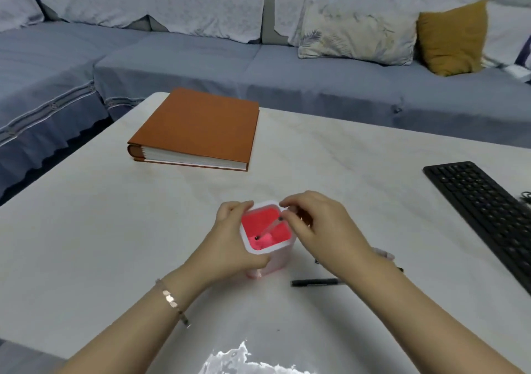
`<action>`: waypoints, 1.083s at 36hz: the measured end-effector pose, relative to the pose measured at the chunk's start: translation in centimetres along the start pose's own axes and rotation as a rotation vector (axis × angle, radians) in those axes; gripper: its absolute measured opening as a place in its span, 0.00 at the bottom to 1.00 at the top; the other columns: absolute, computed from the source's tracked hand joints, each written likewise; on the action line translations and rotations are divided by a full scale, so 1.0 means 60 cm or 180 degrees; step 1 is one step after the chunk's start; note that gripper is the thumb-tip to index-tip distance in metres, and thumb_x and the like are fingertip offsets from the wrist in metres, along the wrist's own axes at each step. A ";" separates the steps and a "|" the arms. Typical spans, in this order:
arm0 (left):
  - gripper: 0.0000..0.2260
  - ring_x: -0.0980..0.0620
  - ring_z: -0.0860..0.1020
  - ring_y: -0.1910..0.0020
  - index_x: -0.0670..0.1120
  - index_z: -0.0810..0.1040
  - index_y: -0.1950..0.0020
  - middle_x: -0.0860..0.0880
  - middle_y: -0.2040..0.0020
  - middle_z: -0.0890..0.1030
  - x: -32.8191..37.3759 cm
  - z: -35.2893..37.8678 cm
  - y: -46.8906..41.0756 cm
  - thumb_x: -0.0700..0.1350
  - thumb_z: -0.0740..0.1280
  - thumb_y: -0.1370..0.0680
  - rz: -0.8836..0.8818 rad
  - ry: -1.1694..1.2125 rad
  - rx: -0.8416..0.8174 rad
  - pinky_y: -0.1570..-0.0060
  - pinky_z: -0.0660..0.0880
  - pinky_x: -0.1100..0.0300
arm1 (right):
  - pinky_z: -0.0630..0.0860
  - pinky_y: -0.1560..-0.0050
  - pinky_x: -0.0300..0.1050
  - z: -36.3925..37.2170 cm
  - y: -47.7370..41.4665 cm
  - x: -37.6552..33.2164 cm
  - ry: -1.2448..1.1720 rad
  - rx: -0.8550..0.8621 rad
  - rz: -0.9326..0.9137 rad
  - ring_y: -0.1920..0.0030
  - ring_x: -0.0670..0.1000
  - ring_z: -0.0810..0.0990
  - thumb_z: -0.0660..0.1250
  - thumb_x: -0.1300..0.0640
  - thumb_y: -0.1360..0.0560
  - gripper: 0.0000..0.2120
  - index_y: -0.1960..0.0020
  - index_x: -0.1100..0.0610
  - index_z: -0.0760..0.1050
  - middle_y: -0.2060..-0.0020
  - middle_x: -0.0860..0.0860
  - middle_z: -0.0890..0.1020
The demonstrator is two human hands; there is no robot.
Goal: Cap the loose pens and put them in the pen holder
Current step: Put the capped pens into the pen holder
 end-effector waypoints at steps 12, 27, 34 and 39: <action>0.38 0.55 0.70 0.41 0.53 0.59 0.31 0.55 0.36 0.66 -0.001 0.017 -0.015 0.45 0.75 0.35 -0.0047 0.0511 -0.0109 0.47 0.67 0.64 | 0.69 0.52 0.40 -0.037 0.115 0.168 0.0752 -0.0648 0.0992 0.50 0.50 0.74 0.68 0.51 0.29 0.16 0.43 0.52 0.73 0.55 0.47 0.75; 0.36 0.56 0.67 0.42 0.51 0.60 0.31 0.50 0.31 0.66 0.004 0.040 -0.015 0.46 0.74 0.34 -0.0076 0.0716 0.0353 0.43 0.66 0.60 | 0.78 0.65 0.50 0.032 0.162 0.234 0.1776 -0.0808 0.0544 0.62 0.58 0.80 0.78 0.49 0.42 0.18 0.61 0.57 0.75 0.63 0.55 0.80; 0.36 0.55 0.68 0.45 0.51 0.62 0.32 0.49 0.33 0.68 0.005 0.039 -0.015 0.45 0.76 0.35 -0.0116 0.0736 0.0447 0.48 0.68 0.60 | 0.64 0.59 0.46 0.036 0.174 0.234 0.2487 -0.0640 0.0138 0.67 0.51 0.77 0.62 0.48 0.32 0.09 0.65 0.52 0.70 0.69 0.49 0.78; 0.36 0.55 0.68 0.45 0.51 0.63 0.32 0.49 0.32 0.68 0.004 0.038 -0.015 0.44 0.76 0.36 -0.0120 0.0757 0.0459 0.48 0.68 0.61 | 0.72 0.69 0.39 0.020 0.183 0.223 0.2385 -0.1012 0.0347 0.69 0.48 0.76 0.53 0.52 0.28 0.10 0.64 0.51 0.71 0.70 0.47 0.77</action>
Point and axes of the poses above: each hand's wrist, its own y-axis away from the middle knuckle, its own z-axis out of the palm, x = y × z, the point moved 2 cm from there along -y, towards the middle knuckle
